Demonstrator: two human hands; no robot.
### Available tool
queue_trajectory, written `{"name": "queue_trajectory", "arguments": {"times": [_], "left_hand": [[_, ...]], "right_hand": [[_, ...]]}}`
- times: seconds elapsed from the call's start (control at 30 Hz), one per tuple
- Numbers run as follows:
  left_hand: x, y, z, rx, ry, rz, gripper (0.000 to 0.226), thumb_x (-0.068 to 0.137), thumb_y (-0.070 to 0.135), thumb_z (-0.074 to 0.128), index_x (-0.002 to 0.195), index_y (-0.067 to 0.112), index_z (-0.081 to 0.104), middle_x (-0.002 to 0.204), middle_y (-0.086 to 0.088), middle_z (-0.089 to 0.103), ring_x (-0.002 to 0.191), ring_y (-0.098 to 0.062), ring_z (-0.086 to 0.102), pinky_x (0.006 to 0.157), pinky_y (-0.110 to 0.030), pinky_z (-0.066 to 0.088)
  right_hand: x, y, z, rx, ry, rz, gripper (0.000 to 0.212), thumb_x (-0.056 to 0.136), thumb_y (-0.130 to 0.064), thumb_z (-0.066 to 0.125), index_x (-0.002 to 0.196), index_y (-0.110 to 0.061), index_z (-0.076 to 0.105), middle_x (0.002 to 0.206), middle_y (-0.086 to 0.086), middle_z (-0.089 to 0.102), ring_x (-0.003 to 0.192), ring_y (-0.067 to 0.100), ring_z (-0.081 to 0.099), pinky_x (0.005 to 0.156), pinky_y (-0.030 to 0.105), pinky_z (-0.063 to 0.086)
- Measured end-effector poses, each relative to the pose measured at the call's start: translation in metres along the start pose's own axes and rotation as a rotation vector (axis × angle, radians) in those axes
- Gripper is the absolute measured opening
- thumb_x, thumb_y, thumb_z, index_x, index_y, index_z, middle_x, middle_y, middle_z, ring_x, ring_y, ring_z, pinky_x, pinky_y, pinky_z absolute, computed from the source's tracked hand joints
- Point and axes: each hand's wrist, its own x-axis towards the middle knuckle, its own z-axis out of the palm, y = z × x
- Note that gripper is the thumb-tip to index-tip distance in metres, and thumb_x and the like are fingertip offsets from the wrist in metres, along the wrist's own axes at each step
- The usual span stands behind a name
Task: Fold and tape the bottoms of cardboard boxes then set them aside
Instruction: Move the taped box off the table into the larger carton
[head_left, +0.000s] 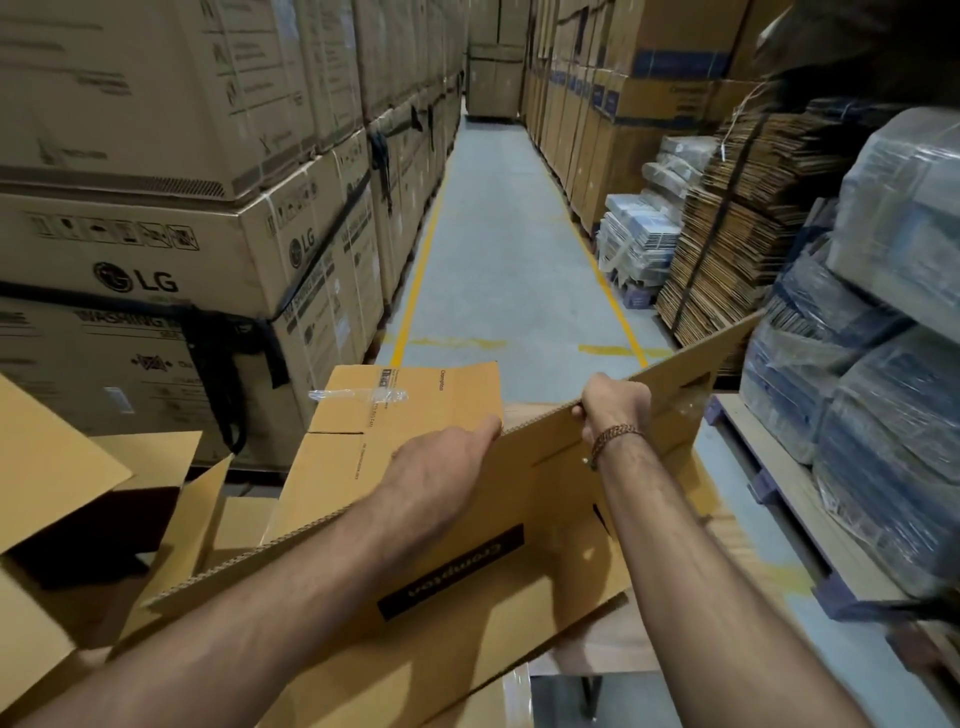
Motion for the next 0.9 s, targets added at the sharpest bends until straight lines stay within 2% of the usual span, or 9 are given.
{"name": "queue_trajectory", "arguments": {"times": [0.1,0.17,0.3,0.43,0.6,0.7,0.77,0.83,0.9], "left_hand": [[-0.006,0.011,-0.013,0.014,0.114,-0.062,0.038,0.106,0.014,0.056,0.136,0.030,0.039,0.083,0.006,0.060,0.066,-0.004,0.057,0.051,-0.021,0.049],[-0.007,0.022,-0.031,0.024,0.192,-0.136,0.031,0.107,0.018,0.054,0.134,0.029,0.044,0.078,0.008,0.055,0.063,-0.003,0.052,0.049,-0.022,0.042],[-0.016,0.038,-0.072,-0.017,0.300,-0.219,0.024,0.109,0.035,0.047,0.133,0.032,0.048,0.081,0.009,0.058,0.067,-0.010,0.058,0.058,-0.030,0.055],[-0.031,0.053,-0.113,-0.081,0.387,-0.266,0.029,0.110,0.042,0.043,0.137,0.034,0.046,0.087,0.006,0.061,0.067,-0.009,0.061,0.055,-0.029,0.057],[-0.054,0.071,-0.159,-0.179,0.529,-0.316,0.037,0.109,0.040,0.051,0.145,0.037,0.048,0.109,0.009,0.061,0.075,-0.004,0.056,0.055,-0.025,0.045],[-0.070,0.068,-0.179,-0.270,0.606,-0.338,0.037,0.106,0.041,0.058,0.143,0.040,0.052,0.129,0.005,0.066,0.101,-0.014,0.062,0.081,-0.038,0.056],[-0.083,0.062,-0.189,-0.352,0.646,-0.347,0.035,0.104,0.041,0.061,0.138,0.039,0.056,0.134,0.005,0.066,0.116,-0.022,0.063,0.100,-0.051,0.053],[-0.093,0.056,-0.194,-0.443,0.657,-0.359,0.034,0.103,0.039,0.062,0.137,0.035,0.060,0.133,0.005,0.066,0.119,-0.022,0.062,0.102,-0.050,0.052],[-0.102,0.052,-0.195,-0.517,0.663,-0.377,0.035,0.104,0.037,0.061,0.138,0.032,0.060,0.132,0.005,0.065,0.118,-0.021,0.062,0.102,-0.051,0.052]], "right_hand": [[-0.003,-0.012,-0.003,0.111,-0.195,-0.054,0.037,0.094,-0.026,0.061,0.121,-0.001,0.060,0.091,0.007,0.063,0.048,0.011,0.062,0.052,0.030,0.055],[-0.002,-0.012,-0.011,0.180,-0.351,-0.074,0.063,0.099,-0.043,0.060,0.149,-0.009,0.045,0.109,0.003,0.059,0.078,0.018,0.069,0.059,0.033,0.060],[0.012,0.023,-0.038,0.087,-0.464,-0.043,0.071,0.097,-0.070,0.049,0.149,-0.022,0.046,0.110,-0.013,0.056,0.106,0.027,0.068,0.062,0.034,0.058],[0.019,0.078,-0.064,-0.002,-0.566,0.134,0.097,0.082,-0.087,0.052,0.150,-0.018,0.048,0.113,-0.003,0.060,0.100,0.026,0.065,0.076,0.040,0.054],[0.021,0.092,-0.092,-0.267,-0.371,0.013,0.111,0.079,-0.084,0.060,0.160,-0.016,0.027,0.157,0.020,0.037,0.142,0.040,0.041,0.116,0.050,0.038],[0.030,0.095,-0.115,-0.064,-0.433,0.118,0.142,0.052,-0.097,0.068,0.161,-0.019,0.021,0.156,0.013,0.041,0.135,0.033,0.051,0.107,0.047,0.047],[0.034,0.099,-0.128,0.148,-0.598,0.221,0.128,0.048,-0.093,0.073,0.149,-0.019,0.045,0.139,0.008,0.063,0.118,0.028,0.066,0.091,0.045,0.057],[0.034,0.099,-0.137,0.335,-0.794,0.318,0.084,0.076,-0.073,0.073,0.138,-0.017,0.063,0.125,0.013,0.073,0.114,0.032,0.071,0.095,0.051,0.058],[0.032,0.095,-0.142,0.445,-0.876,0.370,0.064,0.088,-0.056,0.074,0.133,-0.012,0.069,0.126,0.016,0.072,0.116,0.035,0.070,0.102,0.056,0.054]]}}
